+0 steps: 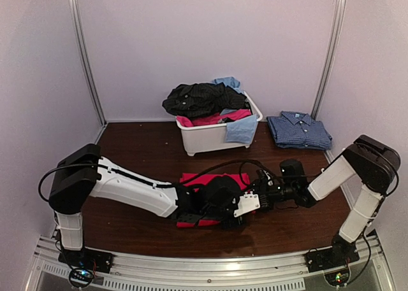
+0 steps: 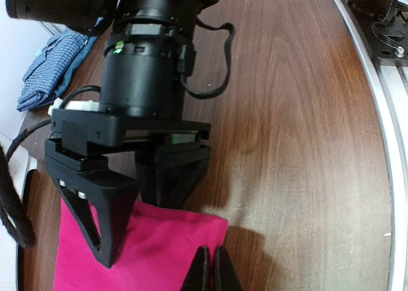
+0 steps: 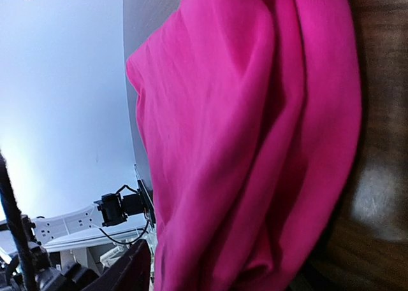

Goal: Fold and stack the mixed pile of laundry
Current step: Pass from the left arm to the right, then turn over the square-folded T-shirt at the center of the board.

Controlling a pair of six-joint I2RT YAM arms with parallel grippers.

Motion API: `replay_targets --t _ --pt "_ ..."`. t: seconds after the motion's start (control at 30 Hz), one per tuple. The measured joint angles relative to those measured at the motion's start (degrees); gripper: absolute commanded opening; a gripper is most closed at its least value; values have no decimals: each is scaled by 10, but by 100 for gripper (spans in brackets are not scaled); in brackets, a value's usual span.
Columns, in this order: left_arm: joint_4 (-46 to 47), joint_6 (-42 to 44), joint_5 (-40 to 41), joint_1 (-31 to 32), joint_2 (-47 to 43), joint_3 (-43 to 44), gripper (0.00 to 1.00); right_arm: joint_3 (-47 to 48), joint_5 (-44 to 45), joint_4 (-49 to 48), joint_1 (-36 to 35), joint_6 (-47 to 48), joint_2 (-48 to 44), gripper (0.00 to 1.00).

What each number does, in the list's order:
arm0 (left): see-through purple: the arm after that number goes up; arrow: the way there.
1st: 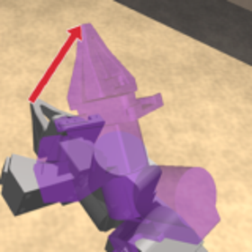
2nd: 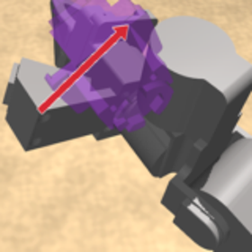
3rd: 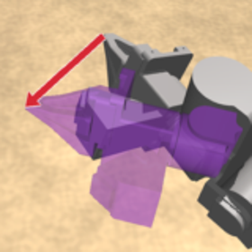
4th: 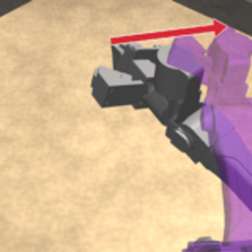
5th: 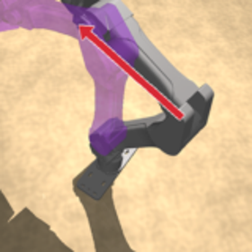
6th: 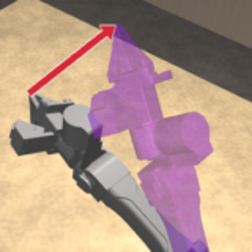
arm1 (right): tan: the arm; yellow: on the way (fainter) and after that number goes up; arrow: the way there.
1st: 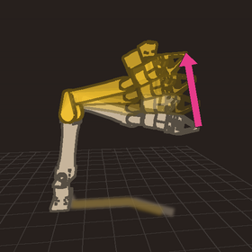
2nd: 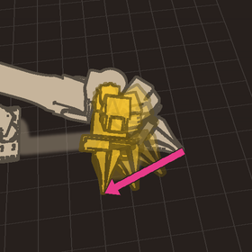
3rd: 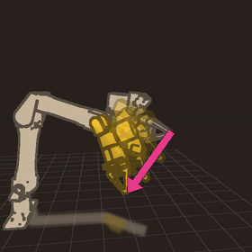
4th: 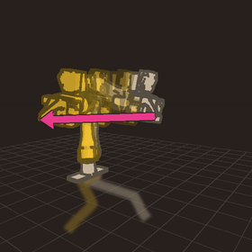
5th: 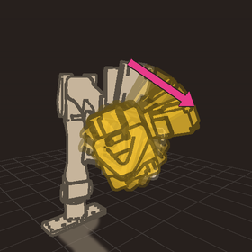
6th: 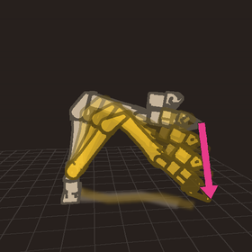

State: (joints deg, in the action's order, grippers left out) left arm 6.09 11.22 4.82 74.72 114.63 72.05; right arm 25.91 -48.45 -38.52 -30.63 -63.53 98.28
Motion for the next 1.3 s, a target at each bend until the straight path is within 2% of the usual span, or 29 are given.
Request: replay_targets --t 0.13,0.33,0.63,0.77,0.83,0.97,1.13,1.23,1.3 --pt "3 1 -2 12 -7 -14 0 12 0 -38 0 -30 34 56" --pt "3 7 -2 26 -15 -33 0 29 -2 -107 2 -76 92 40" --pt "3 10 -3 29 -19 -46 0 57 -10 -218 9 -126 170 31" --pt "3 12 -3 31 -27 -54 1 61 -10 -236 11 -132 179 9" --pt "3 13 -1 32 -31 -56 13 61 -9 -236 15 -129 180 1" --pt "1 -1 8 33 -42 -57 39 61 -5 -181 24 -99 155 0" --pt "1 -53 -1 15 -110 -98 55 61 9 -29 47 3 52 0" --pt "11 -93 -11 -26 -180 -146 67 64 16 61 57 81 -15 0" --pt "25 -121 -14 -61 -222 -174 70 66 23 117 62 129 -44 0"
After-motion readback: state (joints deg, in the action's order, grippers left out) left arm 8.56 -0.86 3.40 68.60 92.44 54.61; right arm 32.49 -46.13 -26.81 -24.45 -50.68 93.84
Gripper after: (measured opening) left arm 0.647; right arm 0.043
